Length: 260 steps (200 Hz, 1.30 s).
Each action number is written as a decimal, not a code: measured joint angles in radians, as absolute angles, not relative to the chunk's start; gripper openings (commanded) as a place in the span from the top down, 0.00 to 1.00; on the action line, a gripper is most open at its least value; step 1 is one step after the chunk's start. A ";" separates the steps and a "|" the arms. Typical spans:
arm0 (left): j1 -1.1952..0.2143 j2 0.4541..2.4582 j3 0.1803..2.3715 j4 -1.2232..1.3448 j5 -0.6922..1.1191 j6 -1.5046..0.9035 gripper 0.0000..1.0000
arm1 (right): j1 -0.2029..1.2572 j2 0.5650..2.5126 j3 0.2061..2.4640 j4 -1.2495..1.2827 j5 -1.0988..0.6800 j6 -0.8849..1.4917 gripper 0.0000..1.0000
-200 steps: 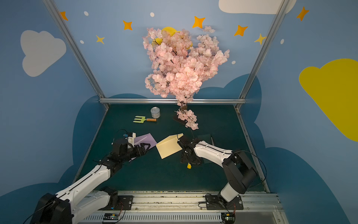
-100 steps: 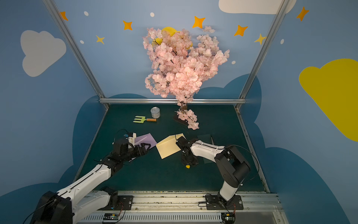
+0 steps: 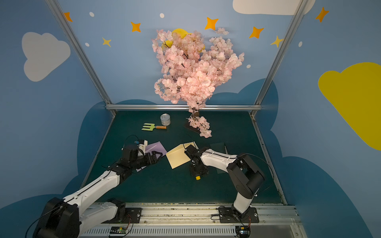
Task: Seal the envelope with a glue stick
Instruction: Pick up the glue stick from the center of the board.
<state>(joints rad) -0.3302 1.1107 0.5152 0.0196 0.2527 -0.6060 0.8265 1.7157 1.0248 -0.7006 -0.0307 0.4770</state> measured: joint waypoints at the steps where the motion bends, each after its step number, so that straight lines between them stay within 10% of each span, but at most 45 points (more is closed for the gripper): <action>1: -0.330 1.114 0.518 0.016 0.257 -0.605 0.07 | 0.827 1.715 1.025 -0.699 -0.033 0.470 0.87; 260: -0.493 1.289 0.600 0.179 0.626 -0.775 0.09 | 0.805 1.444 0.930 -0.360 -0.420 0.221 0.91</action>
<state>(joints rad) -0.4931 1.2888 0.5999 0.1787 0.6262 -0.7753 0.8047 1.4437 0.9298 -0.3599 -0.4202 0.2214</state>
